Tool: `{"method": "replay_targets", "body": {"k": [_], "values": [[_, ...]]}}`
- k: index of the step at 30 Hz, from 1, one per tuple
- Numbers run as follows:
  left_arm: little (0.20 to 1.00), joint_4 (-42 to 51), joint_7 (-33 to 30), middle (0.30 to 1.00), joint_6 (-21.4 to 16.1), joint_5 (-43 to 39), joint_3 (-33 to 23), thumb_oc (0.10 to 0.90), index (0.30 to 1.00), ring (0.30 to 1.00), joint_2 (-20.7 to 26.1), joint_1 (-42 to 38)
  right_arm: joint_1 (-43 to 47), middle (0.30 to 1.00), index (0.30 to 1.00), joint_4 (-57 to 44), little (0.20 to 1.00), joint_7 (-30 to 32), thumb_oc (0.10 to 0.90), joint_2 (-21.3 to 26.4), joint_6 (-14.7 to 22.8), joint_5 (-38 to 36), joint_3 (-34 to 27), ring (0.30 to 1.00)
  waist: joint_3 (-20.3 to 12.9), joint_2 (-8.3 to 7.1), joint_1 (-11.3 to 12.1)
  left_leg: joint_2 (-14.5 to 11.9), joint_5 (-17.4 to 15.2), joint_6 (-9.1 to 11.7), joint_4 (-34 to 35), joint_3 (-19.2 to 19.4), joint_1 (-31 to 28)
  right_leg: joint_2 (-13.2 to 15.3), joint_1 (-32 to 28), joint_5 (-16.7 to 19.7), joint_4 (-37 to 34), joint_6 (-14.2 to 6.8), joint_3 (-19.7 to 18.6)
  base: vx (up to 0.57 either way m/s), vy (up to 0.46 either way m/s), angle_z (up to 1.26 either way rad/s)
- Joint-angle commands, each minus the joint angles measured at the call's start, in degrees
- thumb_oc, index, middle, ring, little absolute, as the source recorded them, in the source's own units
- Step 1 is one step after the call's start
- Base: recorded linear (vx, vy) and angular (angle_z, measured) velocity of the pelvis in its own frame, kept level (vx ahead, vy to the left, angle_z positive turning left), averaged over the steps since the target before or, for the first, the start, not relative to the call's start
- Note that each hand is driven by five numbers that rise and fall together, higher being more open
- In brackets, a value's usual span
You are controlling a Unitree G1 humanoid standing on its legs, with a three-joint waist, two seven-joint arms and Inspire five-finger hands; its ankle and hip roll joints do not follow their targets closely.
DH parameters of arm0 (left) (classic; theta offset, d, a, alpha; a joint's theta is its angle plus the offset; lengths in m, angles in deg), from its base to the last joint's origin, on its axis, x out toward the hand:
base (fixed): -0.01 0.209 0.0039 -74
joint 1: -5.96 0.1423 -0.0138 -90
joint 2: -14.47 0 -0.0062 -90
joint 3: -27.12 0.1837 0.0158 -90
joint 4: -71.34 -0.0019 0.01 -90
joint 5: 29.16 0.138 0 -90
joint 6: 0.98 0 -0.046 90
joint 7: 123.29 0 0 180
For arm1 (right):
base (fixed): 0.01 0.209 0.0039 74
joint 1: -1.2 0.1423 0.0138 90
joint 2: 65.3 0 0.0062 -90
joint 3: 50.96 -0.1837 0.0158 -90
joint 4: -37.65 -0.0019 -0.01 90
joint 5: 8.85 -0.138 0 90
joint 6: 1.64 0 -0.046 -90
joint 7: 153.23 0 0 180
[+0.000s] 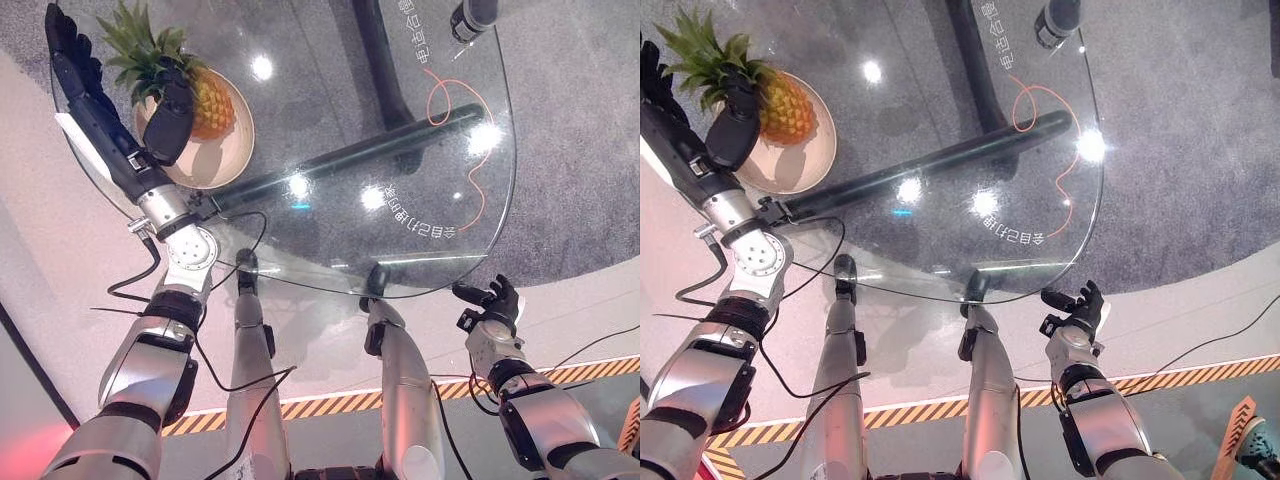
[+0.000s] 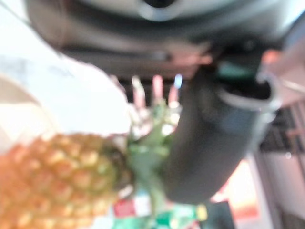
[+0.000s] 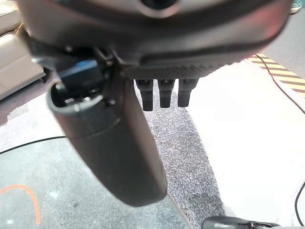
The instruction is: Pick up the fruit to the plate
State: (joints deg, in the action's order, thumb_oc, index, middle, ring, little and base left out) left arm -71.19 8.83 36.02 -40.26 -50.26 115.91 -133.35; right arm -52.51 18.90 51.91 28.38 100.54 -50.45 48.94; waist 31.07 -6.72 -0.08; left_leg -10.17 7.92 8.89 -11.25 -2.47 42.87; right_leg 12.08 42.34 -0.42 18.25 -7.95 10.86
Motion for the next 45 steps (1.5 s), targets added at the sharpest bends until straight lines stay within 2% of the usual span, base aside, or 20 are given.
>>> {"method": "replay_targets", "body": {"k": [1, 22, 35, 45], "values": [[0.9, 0.5, 1.4, 0.9, -1.5, -1.7, -2.8, 0.8, 0.9, 0.9, 1.0, -0.2, -2.0, 0.9, 0.9, -0.7, 0.9, 2.0, 0.8, 1.6, 2.4, -1.8, -2.7, 0.9, -1.3, -1.44, 1.0, 3.9, -7.9, -3.9, -6.3, 0.0, 0.4, -2.8, -2.2, 3.4, -2.5, 0.6, -1.5, 0.0, 0.0, 0.0], [0.9, 0.1, 4.9, 0.9, 0.1, -5.9, -4.0, 0.8, 0.9, 0.9, -0.6, 4.8, -2.8, 0.9, 0.9, -0.5, 0.9, 1.9, 0.8, 2.2, 2.3, -2.2, -3.7, 0.9, -1.3, -0.5, 2.2, 4.2, -7.8, -3.7, -6.2, 0.1, -2.0, -1.6, -4.9, 2.8, -2.3, 0.6, -0.7, 0.0, 0.0, 0.0], [0.9, -1.6, 5.2, 0.9, 2.1, -4.1, -4.0, 0.8, 0.9, 0.9, -0.8, 6.8, -2.8, 0.9, 0.9, 0.3, 0.9, 1.2, 0.8, 2.7, 2.1, -2.3, -4.1, 0.9, -1.3, 0.01, 2.5, 4.2, -8.4, -3.7, -5.9, 0.2, -3.6, -1.4, -6.0, 2.4, -2.5, 0.5, -1.0, 0.0, 0.0, 0.0], [0.9, -1.7, 7.4, 0.9, 0.0, -3.6, -3.3, 0.8, 0.9, 0.9, -0.6, 6.3, -2.1, 0.9, 0.9, 0.3, 0.9, 1.0, 0.8, 3.6, 2.0, -1.7, -4.2, 0.9, -1.3, 0.45, 2.2, 4.5, -8.2, -3.6, -6.6, 0.3, -3.7, -1.0, -6.1, 2.6, -2.2, 0.7, -1.4, 0.0, 0.0, 0.0]]}}
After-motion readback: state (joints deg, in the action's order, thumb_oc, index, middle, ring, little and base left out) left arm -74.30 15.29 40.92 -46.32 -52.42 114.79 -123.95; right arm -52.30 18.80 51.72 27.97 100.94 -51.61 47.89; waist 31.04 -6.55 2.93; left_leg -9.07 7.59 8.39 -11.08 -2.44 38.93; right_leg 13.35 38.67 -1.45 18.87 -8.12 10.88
